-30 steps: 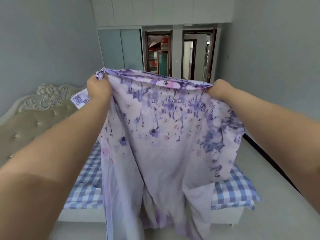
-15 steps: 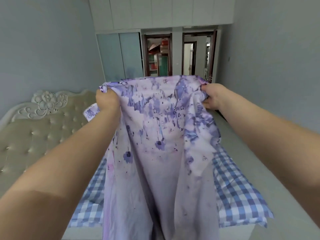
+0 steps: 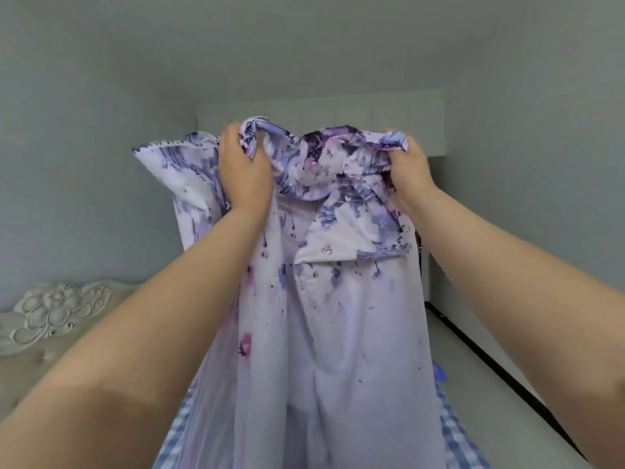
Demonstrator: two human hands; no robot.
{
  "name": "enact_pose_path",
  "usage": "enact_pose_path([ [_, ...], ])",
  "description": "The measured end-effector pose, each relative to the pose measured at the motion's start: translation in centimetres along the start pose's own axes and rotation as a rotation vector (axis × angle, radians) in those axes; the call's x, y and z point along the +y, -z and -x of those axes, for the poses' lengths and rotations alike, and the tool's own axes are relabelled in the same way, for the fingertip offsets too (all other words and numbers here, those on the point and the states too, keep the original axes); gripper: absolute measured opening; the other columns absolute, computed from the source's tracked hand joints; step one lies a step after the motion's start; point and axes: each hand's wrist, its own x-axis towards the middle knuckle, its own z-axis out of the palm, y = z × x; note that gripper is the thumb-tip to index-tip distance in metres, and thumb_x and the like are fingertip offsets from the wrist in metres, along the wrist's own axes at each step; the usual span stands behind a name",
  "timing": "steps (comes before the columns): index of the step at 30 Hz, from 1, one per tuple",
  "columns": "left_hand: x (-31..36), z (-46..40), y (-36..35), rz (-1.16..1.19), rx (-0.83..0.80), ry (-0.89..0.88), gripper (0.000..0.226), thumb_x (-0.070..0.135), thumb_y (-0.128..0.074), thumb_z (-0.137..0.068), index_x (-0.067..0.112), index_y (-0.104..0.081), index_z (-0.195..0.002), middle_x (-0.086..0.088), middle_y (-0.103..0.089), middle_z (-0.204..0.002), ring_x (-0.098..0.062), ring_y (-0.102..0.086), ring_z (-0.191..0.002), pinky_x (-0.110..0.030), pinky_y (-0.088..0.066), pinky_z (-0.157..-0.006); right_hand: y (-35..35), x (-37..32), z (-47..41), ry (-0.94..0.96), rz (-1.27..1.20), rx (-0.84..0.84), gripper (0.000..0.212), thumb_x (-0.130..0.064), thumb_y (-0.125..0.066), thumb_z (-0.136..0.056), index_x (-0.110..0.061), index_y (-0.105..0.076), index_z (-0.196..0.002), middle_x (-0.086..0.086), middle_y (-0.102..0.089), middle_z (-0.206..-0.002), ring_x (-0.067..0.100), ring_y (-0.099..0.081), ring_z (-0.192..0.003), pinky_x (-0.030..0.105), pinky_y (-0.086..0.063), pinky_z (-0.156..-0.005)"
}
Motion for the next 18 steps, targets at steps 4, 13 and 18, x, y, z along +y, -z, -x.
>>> enact_pose_path([
  [4, -8.2, 3.1, -5.2, -0.124, -0.126, 0.400, 0.016, 0.023, -0.042, -0.094, 0.018, -0.046, -0.080, -0.009, -0.057, -0.090, -0.025, -0.050, -0.079, -0.027, -0.035, -0.069, 2.4, 7.3, -4.9, -0.311, 0.052, -0.031, 0.016, -0.016, -0.045, -0.097, -0.018, -0.061, -0.095, 0.005, -0.064, -0.080, 0.020, -0.061, -0.070, 0.028, -0.053, -0.057],
  [13, -20.9, 15.7, -8.3, -0.424, -0.743, 0.583, 0.084, 0.041, -0.069, -0.084, 0.021, -0.020, -0.149, -0.010, -0.044, -0.143, -0.030, -0.049, -0.124, -0.033, -0.038, -0.097, 5.4, 25.7, -2.4, -0.659, 0.770, -0.569, 0.018, -0.024, -0.066, -0.086, -0.008, -0.060, -0.091, 0.006, -0.061, -0.083, 0.016, -0.056, -0.067, 0.023, -0.044, -0.058],
  [18, -23.4, 21.3, -10.8, -0.226, -1.325, 0.541, 0.098, 0.038, -0.082, -0.069, 0.028, -0.025, -0.149, 0.004, -0.045, -0.141, -0.011, -0.041, -0.132, -0.027, -0.032, -0.109, 3.5, 30.8, -0.7, -0.631, 0.785, -0.854, 0.015, -0.018, -0.065, -0.083, -0.005, -0.068, -0.089, 0.007, -0.062, -0.081, 0.017, -0.057, -0.078, 0.029, -0.043, -0.073],
])
